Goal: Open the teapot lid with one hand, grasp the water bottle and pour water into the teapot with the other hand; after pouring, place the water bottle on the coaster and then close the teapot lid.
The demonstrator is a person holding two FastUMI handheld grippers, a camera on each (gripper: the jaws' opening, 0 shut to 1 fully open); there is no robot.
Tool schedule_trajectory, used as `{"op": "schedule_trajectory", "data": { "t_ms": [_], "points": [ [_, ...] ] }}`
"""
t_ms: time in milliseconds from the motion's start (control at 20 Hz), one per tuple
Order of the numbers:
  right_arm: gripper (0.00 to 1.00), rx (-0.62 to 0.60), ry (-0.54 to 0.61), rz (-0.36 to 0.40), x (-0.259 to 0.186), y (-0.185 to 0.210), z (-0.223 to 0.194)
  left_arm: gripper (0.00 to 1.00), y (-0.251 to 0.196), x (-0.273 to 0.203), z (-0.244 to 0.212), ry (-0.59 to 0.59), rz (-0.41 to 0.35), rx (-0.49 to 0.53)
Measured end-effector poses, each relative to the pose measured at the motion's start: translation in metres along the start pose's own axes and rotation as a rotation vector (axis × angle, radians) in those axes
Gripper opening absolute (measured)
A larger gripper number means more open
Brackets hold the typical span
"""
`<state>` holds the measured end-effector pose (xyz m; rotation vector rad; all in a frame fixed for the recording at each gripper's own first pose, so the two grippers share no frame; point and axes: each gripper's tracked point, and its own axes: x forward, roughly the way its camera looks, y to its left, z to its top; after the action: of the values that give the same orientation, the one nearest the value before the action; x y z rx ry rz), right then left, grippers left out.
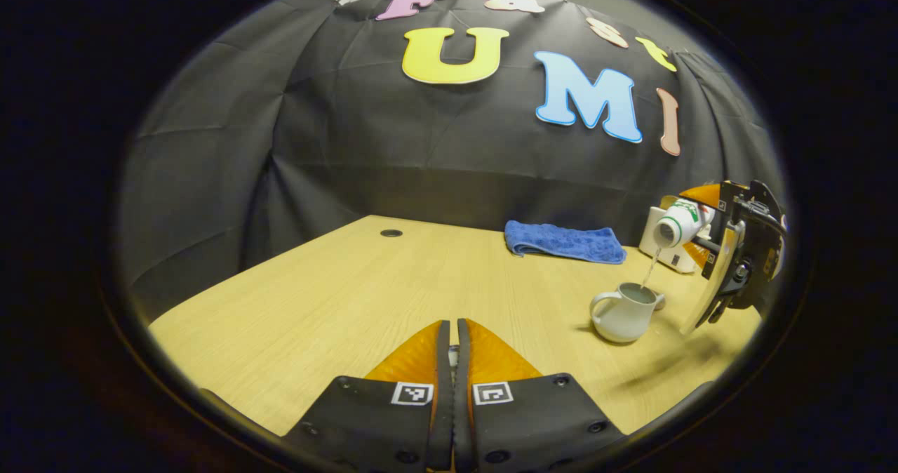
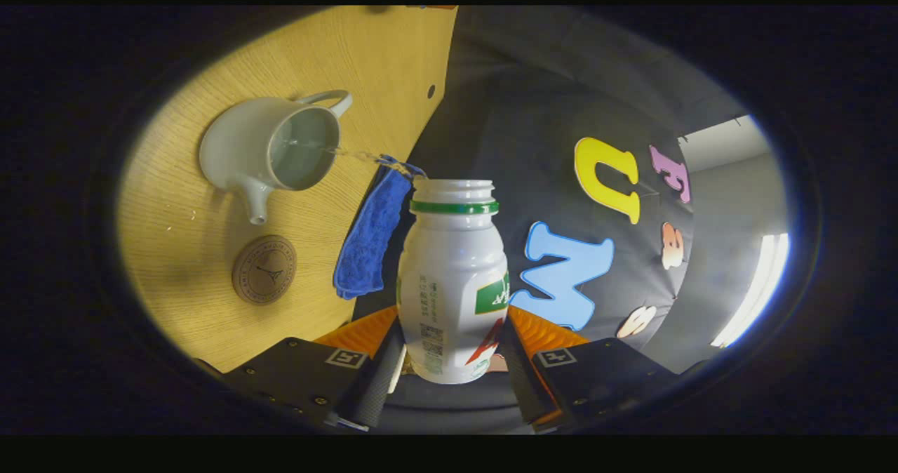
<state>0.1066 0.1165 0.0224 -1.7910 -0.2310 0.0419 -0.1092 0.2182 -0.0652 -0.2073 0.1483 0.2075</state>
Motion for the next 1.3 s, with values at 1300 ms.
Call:
{"op": "schedule_trajectory", "data": {
  "t_ms": [1300],
  "points": [
    [0.72, -0.099, -0.045, -0.024, 0.0019, -0.0083, 0.0036, 0.1, 0.0, 0.0011, -0.001, 0.004, -0.01, 0.0]
  ]
}}
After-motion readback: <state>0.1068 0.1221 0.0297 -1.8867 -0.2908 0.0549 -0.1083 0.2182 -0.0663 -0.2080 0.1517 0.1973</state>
